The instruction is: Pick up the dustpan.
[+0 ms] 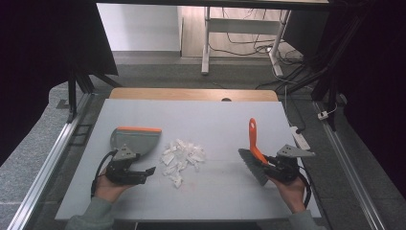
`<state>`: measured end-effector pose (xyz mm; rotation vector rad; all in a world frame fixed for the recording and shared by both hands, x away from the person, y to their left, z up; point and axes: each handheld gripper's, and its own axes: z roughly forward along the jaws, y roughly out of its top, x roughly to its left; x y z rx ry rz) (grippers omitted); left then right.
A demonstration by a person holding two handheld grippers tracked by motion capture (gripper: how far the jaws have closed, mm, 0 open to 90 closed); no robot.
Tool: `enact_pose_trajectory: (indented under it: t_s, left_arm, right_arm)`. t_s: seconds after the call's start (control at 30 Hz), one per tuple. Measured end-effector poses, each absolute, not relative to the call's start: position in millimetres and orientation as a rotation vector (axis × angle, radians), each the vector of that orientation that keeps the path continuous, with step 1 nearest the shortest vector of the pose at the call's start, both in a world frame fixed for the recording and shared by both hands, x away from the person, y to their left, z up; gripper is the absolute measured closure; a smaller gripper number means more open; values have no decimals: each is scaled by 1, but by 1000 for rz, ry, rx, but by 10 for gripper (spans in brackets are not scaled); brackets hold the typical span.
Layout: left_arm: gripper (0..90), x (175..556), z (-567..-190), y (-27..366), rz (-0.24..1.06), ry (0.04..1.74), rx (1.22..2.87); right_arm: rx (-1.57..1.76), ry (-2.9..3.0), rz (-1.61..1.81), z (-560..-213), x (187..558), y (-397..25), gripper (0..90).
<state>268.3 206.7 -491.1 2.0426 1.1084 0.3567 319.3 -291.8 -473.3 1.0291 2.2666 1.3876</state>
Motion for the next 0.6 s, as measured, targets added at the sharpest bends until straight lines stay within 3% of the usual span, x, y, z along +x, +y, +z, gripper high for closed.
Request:
enact_pose_trajectory:
  t_s: [0.6]
  left_arm:
    - [208,273,-469,202,370,1148,2075]
  right_arm:
    - [1048,2245,1389,-473,321,-295,696]
